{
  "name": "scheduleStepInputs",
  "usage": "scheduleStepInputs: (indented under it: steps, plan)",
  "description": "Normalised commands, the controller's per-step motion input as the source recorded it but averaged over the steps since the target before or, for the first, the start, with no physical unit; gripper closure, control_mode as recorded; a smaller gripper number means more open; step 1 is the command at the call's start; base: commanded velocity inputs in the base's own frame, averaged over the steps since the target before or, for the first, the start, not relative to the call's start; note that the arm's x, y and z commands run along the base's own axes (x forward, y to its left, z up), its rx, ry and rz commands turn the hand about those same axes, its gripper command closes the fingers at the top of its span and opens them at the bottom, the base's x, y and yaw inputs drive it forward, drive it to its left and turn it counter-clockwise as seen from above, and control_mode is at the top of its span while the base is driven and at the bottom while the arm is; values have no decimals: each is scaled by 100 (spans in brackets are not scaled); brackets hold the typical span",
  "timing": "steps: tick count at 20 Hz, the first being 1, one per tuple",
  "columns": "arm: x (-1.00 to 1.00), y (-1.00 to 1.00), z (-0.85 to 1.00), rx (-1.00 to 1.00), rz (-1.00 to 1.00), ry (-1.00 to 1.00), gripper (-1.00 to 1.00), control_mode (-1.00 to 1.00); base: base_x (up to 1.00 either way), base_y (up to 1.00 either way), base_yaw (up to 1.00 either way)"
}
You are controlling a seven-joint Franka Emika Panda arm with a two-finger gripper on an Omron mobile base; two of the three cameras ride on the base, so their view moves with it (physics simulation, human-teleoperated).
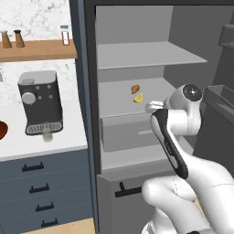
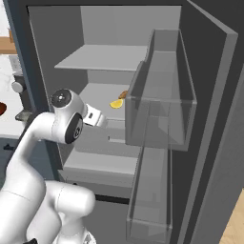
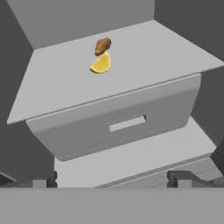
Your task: Grab a lemon wedge from the fridge and one ice cube from the ice bowl, and put them in the glass of lemonade.
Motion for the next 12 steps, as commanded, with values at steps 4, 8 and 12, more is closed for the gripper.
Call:
scheduleStepInputs:
  steps: [4, 8, 12]
  plan:
    - [90, 0, 0, 0, 0, 0, -100, -100, 0, 0, 0]
    - [83, 7, 0, 0, 0, 0, -100, -100, 0, 0, 0]
    - [80, 10, 0, -1, 0, 0, -100, -100, 0, 0, 0]
